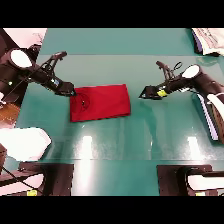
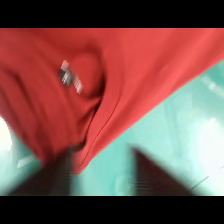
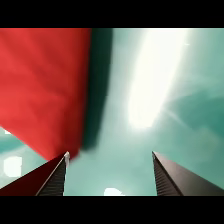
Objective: Fold the shirts.
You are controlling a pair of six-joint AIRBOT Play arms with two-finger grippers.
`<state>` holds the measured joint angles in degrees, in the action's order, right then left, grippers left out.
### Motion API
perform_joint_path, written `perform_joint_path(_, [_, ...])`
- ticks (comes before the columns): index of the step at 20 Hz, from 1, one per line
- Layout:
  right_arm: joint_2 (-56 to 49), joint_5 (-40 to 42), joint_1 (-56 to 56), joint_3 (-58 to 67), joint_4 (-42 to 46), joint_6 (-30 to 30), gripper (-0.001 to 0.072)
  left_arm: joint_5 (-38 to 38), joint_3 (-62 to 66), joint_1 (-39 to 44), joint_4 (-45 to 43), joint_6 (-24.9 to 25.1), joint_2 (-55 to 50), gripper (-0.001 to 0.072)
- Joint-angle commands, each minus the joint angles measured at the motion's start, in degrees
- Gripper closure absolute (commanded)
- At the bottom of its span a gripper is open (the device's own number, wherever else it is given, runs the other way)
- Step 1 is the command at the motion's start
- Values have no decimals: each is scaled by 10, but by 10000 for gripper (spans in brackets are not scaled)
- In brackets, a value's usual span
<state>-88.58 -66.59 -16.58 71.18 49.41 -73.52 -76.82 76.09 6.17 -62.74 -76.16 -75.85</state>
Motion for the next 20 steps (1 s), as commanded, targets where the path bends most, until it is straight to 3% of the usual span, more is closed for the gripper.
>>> perform_joint_path(1, [-76, 26, -7, 0, -148, 49, 107, 30, 11, 0, 33, 21, 8, 677])
perform_joint_path(3, [-115, 46, -25, 1, -201, 64, 107, 35, 11, 0, 33, 21, 8, 673])
perform_joint_path(9, [-210, 33, -98, 103, -210, 64, 115, 42, 11, 0, 33, 21, 8, 673])
perform_joint_path(11, [-224, 33, -116, 131, -210, 65, 182, 39, 11, 0, 33, 21, 8, 673])
perform_joint_path(14, [-224, 47, -128, 153, -209, 77, 630, 24, 11, 0, 33, 21, 8, 673])
perform_joint_path(15, [-223, 45, -128, 160, -209, 86, 694, 19, 11, 0, 33, 21, 8, 674])
perform_joint_path(20, [-132, 45, -66, 153, -152, 67, 697, 8, 11, 17, 37, 20, 8, 683])
